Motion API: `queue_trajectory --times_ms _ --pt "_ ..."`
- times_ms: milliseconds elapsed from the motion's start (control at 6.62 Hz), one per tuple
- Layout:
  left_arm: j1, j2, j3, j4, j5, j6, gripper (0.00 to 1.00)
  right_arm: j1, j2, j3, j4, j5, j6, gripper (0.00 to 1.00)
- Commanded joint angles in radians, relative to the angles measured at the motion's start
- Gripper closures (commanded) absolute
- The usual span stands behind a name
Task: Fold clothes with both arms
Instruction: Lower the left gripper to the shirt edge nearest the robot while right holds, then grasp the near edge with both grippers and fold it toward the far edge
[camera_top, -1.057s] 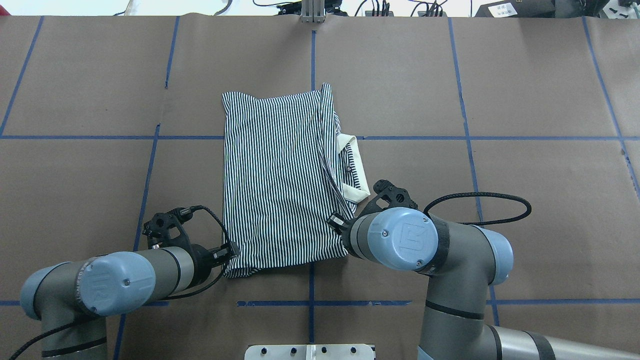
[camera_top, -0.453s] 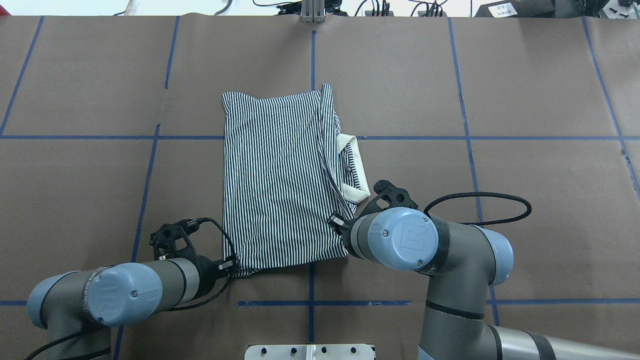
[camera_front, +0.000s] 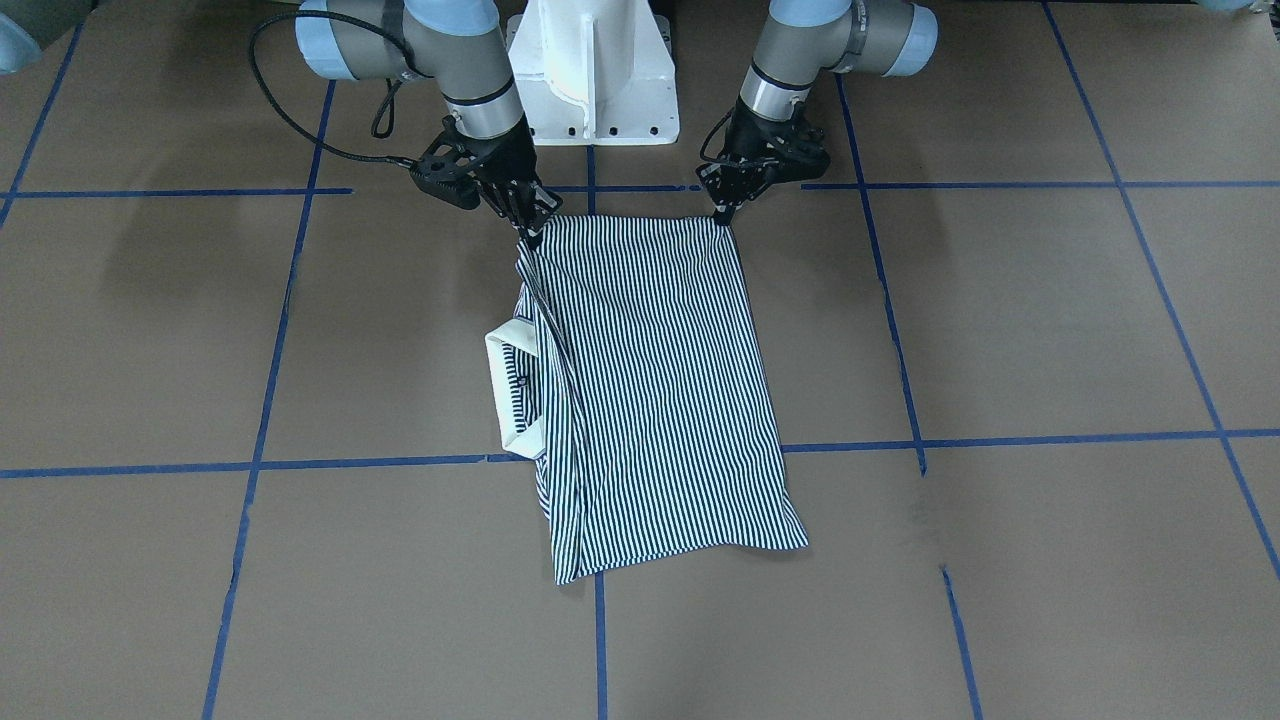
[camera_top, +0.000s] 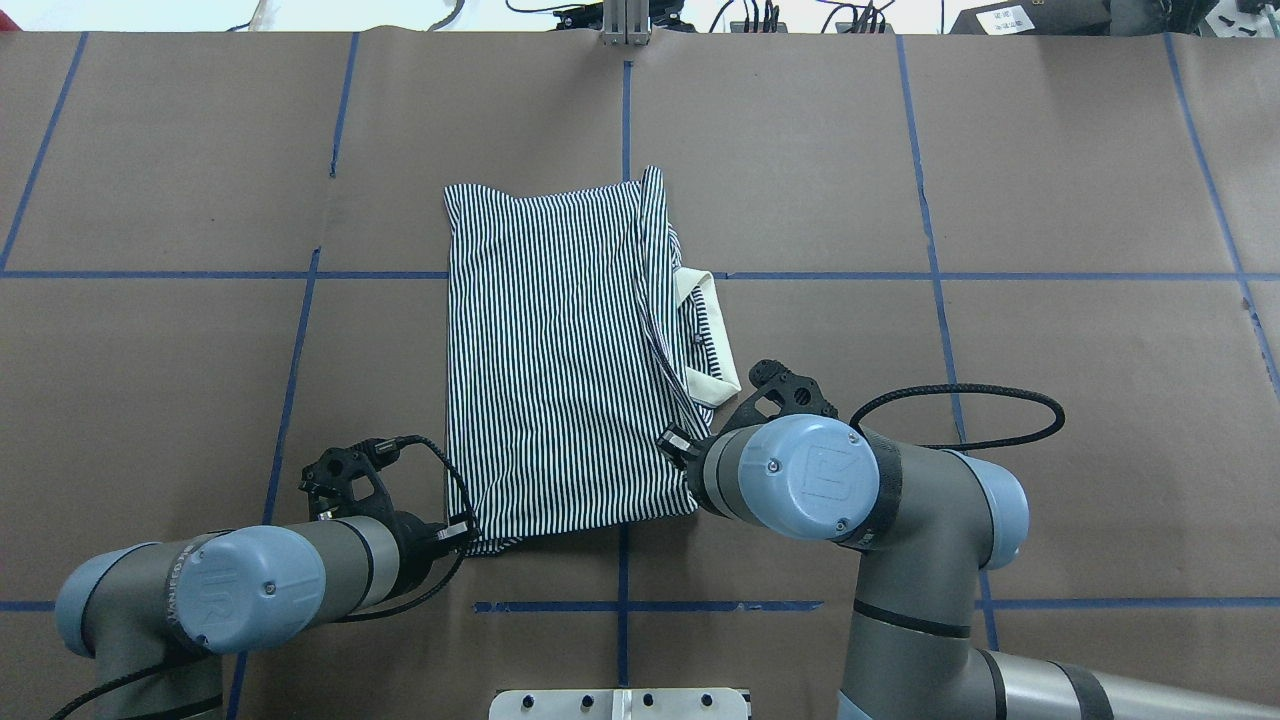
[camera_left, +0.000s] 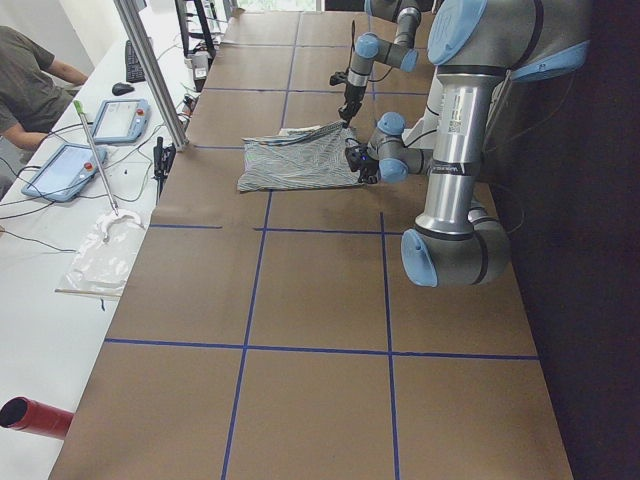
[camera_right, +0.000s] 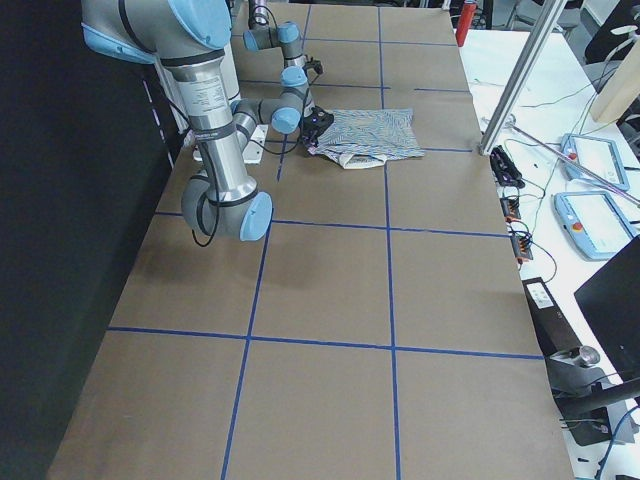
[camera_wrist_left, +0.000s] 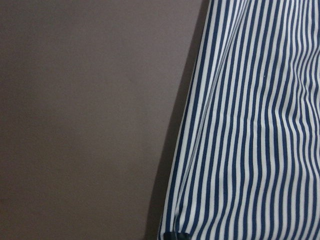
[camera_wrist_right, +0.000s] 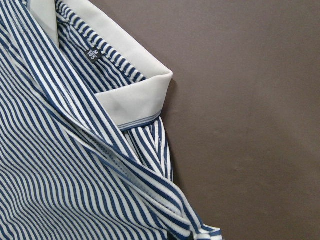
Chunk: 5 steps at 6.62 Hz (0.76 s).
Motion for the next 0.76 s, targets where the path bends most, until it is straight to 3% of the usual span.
queue_trajectory --times_ms 0,302,453,604 --pt "-0.008 0.014 -0.093 0.023 -0.001 0.001 1.00 0.002 -0.023 0.034 -0.003 -0.002 0.005 1.00" --pt "-0.008 0.002 -0.329 0.183 -0.022 -0.002 1.00 -0.024 -0.139 0.219 -0.011 -0.008 0.118 1.00" --pt "-0.033 -0.031 -0.342 0.222 -0.056 0.005 1.00 0.003 -0.120 0.221 -0.044 -0.007 0.111 1.00" --pt "-0.132 -0.109 -0.270 0.225 -0.062 0.045 1.00 0.119 -0.007 0.114 -0.042 0.004 0.091 1.00"
